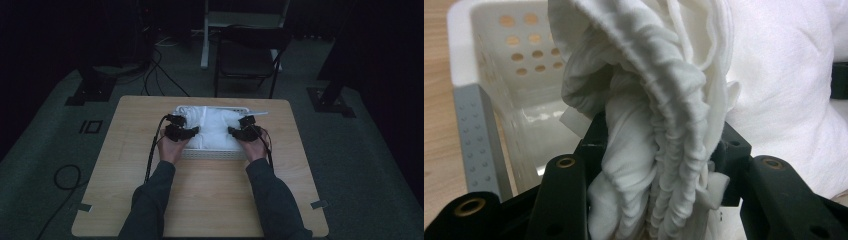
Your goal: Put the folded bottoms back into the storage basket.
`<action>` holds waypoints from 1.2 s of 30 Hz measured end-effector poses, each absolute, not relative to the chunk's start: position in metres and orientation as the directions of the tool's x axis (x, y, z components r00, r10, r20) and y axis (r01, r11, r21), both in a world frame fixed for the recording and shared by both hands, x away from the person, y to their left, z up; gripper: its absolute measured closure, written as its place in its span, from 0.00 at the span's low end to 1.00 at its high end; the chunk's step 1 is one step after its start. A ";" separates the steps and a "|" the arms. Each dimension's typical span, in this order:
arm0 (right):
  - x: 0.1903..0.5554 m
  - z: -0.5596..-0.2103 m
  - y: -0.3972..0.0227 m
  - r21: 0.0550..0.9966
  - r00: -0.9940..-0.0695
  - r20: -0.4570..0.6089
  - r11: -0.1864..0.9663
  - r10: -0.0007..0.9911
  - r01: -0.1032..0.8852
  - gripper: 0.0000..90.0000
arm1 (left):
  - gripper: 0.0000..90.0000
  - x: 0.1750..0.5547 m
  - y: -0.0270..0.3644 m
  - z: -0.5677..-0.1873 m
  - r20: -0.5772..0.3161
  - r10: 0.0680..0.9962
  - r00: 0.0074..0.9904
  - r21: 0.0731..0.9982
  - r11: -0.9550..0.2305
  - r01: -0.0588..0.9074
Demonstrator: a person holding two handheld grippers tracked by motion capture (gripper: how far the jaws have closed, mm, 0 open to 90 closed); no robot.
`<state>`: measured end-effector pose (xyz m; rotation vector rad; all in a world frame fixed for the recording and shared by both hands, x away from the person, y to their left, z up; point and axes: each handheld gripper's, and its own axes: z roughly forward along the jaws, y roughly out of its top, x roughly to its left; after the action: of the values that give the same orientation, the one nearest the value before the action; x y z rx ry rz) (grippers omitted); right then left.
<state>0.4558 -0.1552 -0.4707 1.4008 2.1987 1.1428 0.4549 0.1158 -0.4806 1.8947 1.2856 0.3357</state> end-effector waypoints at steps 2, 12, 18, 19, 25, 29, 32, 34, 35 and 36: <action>0.456 -0.472 -0.155 0.746 -0.480 0.162 0.212 0.862 0.632 0.76 | 0.60 0.455 0.115 -0.482 -0.210 0.871 0.444 0.734 -0.159 0.660; 0.456 -0.482 -0.154 0.727 -0.469 0.160 0.218 0.869 0.651 0.76 | 0.60 0.455 0.111 -0.489 -0.183 0.877 0.445 0.717 -0.191 0.670; 0.456 -0.487 -0.155 0.719 -0.463 0.164 0.216 0.871 0.661 0.76 | 0.60 0.454 0.110 -0.489 -0.175 0.877 0.447 0.710 -0.202 0.674; 0.456 -0.487 -0.155 0.718 -0.463 0.164 0.216 0.871 0.662 0.76 | 0.60 0.454 0.109 -0.489 -0.172 0.878 0.447 0.710 -0.204 0.674; 0.455 -0.489 -0.155 0.715 -0.460 0.160 0.219 0.873 0.664 0.76 | 0.60 0.453 0.108 -0.489 -0.167 0.879 0.446 0.698 -0.214 0.683; 0.454 -0.489 -0.154 0.711 -0.456 0.149 0.226 0.878 0.667 0.76 | 0.60 0.452 0.107 -0.490 -0.163 0.882 0.443 0.689 -0.219 0.691; 0.454 -0.490 -0.153 0.705 -0.452 0.144 0.230 0.880 0.671 0.76 | 0.60 0.451 0.106 -0.491 -0.159 0.884 0.439 0.686 -0.221 0.693; 0.453 -0.490 -0.152 0.703 -0.451 0.138 0.234 0.882 0.672 0.76 | 0.60 0.451 0.105 -0.491 -0.156 0.885 0.438 0.683 -0.224 0.696; 0.453 -0.490 -0.152 0.703 -0.451 0.138 0.234 0.882 0.672 0.76 | 0.60 0.451 0.105 -0.491 -0.156 0.885 0.438 0.683 -0.224 0.696; 0.453 -0.490 -0.152 0.702 -0.450 0.138 0.233 0.882 0.673 0.76 | 0.60 0.451 0.104 -0.491 -0.149 0.887 0.436 0.680 -0.228 0.697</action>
<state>0.4533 -0.1521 -0.4900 1.4513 2.2226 1.0360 0.4506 0.1043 -0.4915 1.9986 1.3291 0.3529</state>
